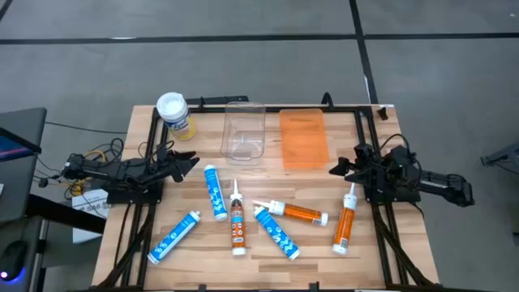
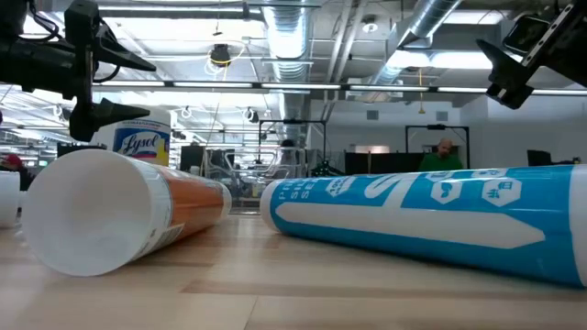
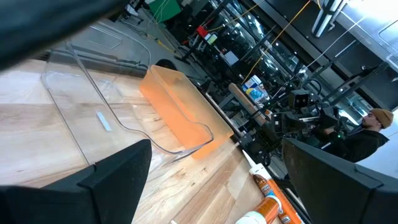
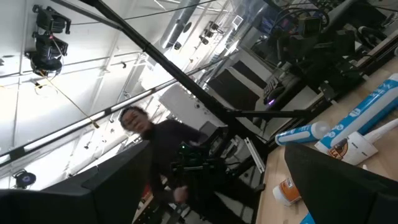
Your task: Pick & place silicon tubes, Sealant and Lysol wipes
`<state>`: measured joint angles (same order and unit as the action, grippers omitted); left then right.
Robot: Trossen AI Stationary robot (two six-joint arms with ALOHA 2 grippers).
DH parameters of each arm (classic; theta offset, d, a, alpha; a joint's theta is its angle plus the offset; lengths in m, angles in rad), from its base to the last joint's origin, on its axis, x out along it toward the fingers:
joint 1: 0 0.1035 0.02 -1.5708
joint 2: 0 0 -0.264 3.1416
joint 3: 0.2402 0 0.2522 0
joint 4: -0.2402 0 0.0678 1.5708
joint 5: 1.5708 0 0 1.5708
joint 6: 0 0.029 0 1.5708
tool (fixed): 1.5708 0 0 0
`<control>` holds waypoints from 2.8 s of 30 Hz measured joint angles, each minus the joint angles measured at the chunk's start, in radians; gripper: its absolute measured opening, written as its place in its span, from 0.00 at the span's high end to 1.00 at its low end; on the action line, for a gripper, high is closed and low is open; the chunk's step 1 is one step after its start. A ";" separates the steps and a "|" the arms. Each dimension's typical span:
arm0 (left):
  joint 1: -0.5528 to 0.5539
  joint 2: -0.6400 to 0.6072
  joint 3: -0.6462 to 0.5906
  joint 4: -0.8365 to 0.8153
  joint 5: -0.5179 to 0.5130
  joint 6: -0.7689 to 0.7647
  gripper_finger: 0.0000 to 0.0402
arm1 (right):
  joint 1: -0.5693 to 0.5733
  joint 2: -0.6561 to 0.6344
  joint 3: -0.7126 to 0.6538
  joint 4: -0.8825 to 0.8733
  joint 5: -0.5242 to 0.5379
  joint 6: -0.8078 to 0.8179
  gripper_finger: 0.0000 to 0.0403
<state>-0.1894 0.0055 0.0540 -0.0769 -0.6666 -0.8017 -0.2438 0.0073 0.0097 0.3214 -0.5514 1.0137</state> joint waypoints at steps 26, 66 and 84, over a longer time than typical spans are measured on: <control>0.000 0.000 0.000 0.000 0.000 0.000 0.12 | 0.000 0.000 0.000 0.000 0.000 0.000 0.11; 0.000 0.000 -0.002 0.026 -0.010 0.029 0.12 | 0.001 0.062 0.140 -0.088 0.240 -0.471 0.11; 0.000 0.000 -0.001 0.021 -0.010 0.029 0.12 | 0.128 0.672 0.538 -0.525 0.237 -0.526 0.11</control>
<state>-0.1891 0.0054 0.0532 -0.0561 -0.6770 -0.7723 -0.1161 0.6795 0.5477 -0.2033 -0.3145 0.4873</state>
